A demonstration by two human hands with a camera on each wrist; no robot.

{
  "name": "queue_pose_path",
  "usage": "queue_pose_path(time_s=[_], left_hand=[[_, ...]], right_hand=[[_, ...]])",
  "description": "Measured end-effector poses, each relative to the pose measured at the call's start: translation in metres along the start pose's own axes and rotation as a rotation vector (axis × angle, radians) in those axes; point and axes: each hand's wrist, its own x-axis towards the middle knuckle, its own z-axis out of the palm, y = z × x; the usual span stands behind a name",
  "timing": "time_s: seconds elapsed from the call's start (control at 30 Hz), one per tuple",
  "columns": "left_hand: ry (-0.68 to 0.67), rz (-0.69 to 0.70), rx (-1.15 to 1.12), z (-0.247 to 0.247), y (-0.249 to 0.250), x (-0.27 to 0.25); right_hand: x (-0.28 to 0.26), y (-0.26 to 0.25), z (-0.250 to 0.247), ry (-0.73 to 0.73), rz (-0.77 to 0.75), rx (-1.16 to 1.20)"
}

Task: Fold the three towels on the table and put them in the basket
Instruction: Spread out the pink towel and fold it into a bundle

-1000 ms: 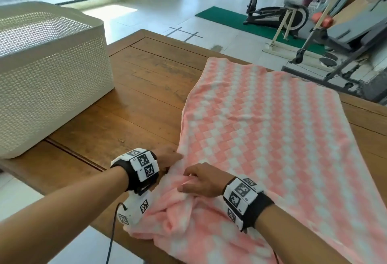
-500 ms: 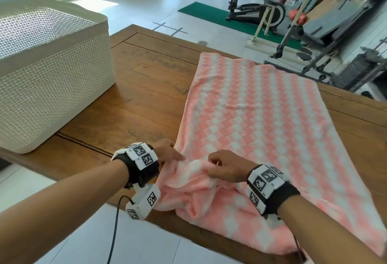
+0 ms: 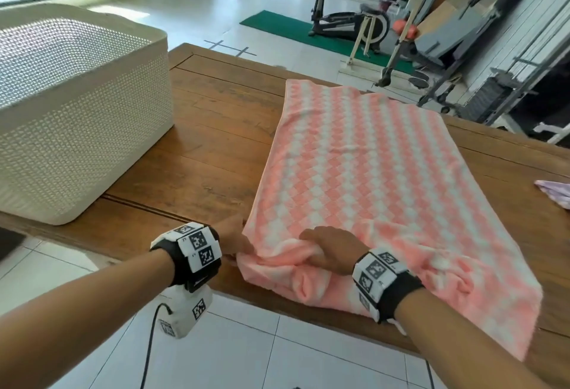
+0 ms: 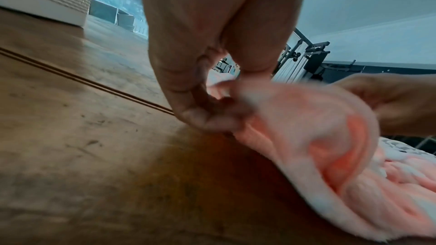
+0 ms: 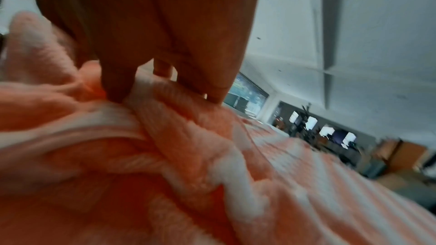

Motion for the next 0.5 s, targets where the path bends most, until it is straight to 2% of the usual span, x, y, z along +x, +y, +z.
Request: queue_pose_path(time_s=[0.07,0.17,0.27,0.33,0.37,0.43,0.5], left_hand=[[0.110,0.000,0.059,-0.009,-0.003,-0.005],[0.253,0.052,0.309,-0.025,-0.007,-0.009],[0.344,0.298,0.452,-0.021,0.003,-0.015],[0.239,0.514,0.462,-0.005,0.020,-0.023],[0.158,0.560,0.510,0.007,0.028,-0.023],[0.055,0.542,0.632,0.029,0.036,-0.018],[0.056,0.475,0.732,0.043,0.035,-0.006]], right_hand=[[-0.001,0.001,-0.001,0.083,-0.005,0.109],[-0.007,0.004,-0.006,0.129,-0.015,0.232],[-0.013,-0.006,-0.009,0.136,-0.027,0.291],[-0.018,-0.011,-0.008,0.144,-0.004,0.318],[-0.021,-0.012,-0.008,0.151,0.018,0.314],[-0.030,-0.007,-0.008,0.157,0.068,0.248],[-0.041,0.004,-0.007,0.165,0.130,0.174]])
